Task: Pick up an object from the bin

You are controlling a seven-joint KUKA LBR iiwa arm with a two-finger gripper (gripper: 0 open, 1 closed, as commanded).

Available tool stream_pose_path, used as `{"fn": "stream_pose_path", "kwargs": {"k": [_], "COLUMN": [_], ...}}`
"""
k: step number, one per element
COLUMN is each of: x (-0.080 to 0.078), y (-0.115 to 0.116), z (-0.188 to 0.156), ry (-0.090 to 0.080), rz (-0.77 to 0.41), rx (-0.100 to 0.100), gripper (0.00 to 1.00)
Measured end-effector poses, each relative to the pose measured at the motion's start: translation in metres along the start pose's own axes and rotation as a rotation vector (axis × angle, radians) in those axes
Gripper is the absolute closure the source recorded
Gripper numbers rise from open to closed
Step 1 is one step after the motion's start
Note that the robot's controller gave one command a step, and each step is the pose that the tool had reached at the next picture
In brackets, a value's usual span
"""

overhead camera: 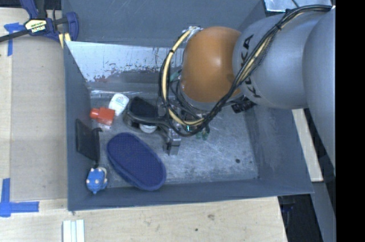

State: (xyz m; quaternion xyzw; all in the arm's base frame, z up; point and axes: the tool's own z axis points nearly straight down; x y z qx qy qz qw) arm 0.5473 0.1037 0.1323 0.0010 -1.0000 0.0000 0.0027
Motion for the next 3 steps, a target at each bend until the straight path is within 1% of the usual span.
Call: {"fn": "stream_pose_path", "kwargs": {"k": [1,2,3], "x": [-0.05,-0.049,-0.041], "y": [-0.002,-0.002,0.007], "z": [0.062,0.059,-0.117], "ry": [-0.015,-0.014,-0.009], "rz": [0.015,0.016,0.015], "rx": [-0.001,-0.002,0.0], "gripper": [0.0,1.0,1.0]}}
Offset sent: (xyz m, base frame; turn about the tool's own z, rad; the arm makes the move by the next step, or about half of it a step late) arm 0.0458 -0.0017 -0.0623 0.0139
